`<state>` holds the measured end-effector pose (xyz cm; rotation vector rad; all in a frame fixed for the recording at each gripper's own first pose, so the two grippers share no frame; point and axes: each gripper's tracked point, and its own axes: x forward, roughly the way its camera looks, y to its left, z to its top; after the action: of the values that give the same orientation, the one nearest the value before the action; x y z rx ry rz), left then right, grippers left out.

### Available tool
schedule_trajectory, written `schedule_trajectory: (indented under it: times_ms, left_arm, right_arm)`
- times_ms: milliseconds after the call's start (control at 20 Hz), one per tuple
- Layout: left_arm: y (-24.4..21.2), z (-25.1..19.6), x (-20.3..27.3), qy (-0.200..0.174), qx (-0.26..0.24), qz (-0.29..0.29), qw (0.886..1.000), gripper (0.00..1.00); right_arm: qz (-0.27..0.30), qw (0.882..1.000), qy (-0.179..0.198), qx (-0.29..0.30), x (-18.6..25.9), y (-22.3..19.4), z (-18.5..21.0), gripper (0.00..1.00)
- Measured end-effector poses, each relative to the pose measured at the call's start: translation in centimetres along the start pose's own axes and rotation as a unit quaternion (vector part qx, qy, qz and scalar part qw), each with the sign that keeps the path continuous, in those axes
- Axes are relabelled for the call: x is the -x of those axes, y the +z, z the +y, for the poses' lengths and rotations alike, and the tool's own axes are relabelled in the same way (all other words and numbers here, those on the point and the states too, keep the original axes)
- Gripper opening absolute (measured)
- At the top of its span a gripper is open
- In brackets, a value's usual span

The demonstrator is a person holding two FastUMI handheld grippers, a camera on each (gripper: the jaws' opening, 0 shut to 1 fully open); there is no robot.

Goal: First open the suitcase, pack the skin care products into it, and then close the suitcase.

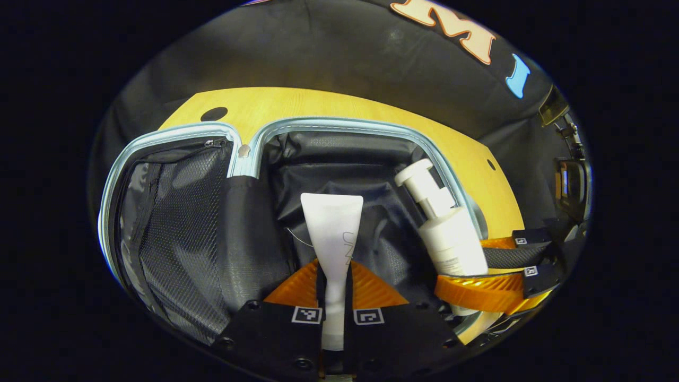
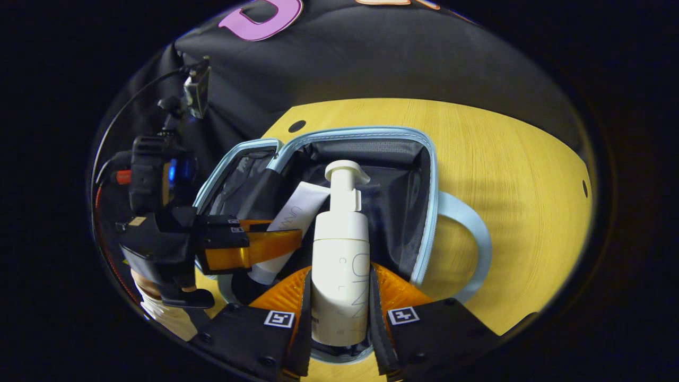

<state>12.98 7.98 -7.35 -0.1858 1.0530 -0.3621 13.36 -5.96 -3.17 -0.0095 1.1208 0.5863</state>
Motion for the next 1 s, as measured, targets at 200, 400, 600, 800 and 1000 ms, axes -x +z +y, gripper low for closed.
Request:
schedule_trajectory:
  times_ms: [200,400,600,800,1000]
  left_arm:
    - [1.2,-0.4,1.1,0.001,-0.012,-0.023,1.0,0.21]
    - [1.6,-1.4,3.0,-0.007,-0.021,-0.04,0.999,0.56]
    - [2.1,-1.4,5.4,-0.006,-0.023,-0.063,0.998,0.84]
    - [2.7,0.0,9.1,0.001,-0.032,-0.103,0.994,0.95]
    - [3.1,4.2,13.2,0.033,-0.026,-0.149,0.988,0.96]
  right_arm:
    - [-0.003,1.0,0.004,-0.003,-0.1,0.0,0.1,0.54]
    - [-0.028,0.999,0.032,-0.018,1.0,1.5,1.6,0.6]
    - [-0.079,0.996,0.033,-0.002,4.1,3.9,2.3,0.91]
    - [-0.134,0.99,0.03,0.031,7.9,4.3,2.7,0.98]
    - [-0.225,0.971,0.031,0.075,12.0,4.2,3.6,0.99]
